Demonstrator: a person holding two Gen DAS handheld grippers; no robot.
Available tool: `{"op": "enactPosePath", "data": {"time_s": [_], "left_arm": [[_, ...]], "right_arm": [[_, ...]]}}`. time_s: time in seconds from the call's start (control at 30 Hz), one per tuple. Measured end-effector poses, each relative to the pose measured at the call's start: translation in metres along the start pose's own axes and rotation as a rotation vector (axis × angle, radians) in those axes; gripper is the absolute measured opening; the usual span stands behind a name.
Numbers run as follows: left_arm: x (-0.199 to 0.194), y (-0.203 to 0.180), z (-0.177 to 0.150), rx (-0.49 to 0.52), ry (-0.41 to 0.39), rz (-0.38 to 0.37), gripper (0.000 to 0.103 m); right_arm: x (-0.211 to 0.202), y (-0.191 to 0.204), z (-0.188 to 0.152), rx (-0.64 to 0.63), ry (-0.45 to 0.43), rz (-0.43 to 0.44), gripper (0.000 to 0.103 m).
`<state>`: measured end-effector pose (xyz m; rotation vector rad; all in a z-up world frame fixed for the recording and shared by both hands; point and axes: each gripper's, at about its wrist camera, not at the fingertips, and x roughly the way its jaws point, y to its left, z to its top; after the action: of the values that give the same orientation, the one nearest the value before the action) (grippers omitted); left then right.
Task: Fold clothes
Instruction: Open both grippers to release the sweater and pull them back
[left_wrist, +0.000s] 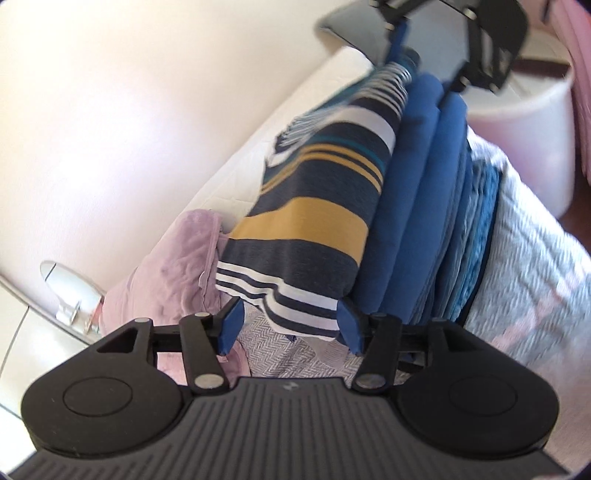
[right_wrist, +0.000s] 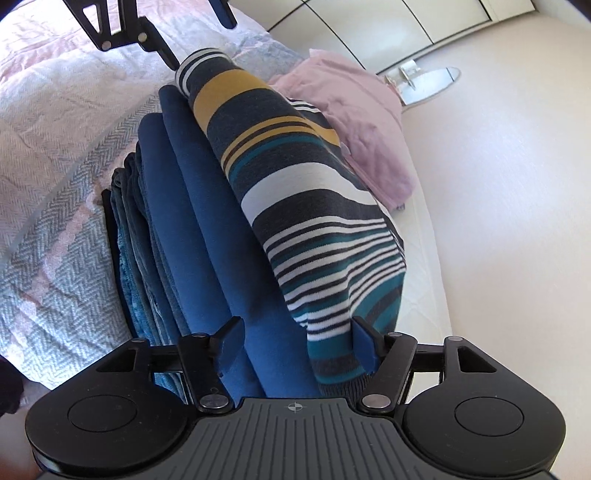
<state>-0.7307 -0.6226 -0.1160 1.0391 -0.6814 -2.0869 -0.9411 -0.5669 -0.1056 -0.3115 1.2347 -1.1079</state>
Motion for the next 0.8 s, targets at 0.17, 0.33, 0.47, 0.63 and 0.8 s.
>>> {"op": "enactPosePath", "data": {"time_s": [0.17, 0.33, 0.47, 0.63, 0.8], "left_arm": [[-0.007, -0.002, 0.012, -0.142, 0.013, -0.007, 0.061], [-0.019, 0.001, 0.020, -0.296, 0.061, -0.015, 0.078], [-0.017, -0.004, 0.024, -0.421, 0.130, -0.017, 0.087], [-0.015, -0.011, 0.026, -0.572, 0.245, -0.042, 0.098], [-0.012, -0.020, 0.025, -0.698, 0.339, -0.099, 0.098]], "right_arm": [[-0.020, 0.002, -0.002, 0.108, 0.006, -0.010, 0.065], [-0.035, -0.007, -0.018, 0.426, 0.016, 0.054, 0.069], [-0.032, -0.007, -0.035, 0.635, 0.040, 0.152, 0.072], [-0.018, -0.006, -0.059, 0.856, 0.066, 0.294, 0.086], [-0.015, -0.004, -0.067, 1.000, 0.100, 0.321, 0.088]]}}
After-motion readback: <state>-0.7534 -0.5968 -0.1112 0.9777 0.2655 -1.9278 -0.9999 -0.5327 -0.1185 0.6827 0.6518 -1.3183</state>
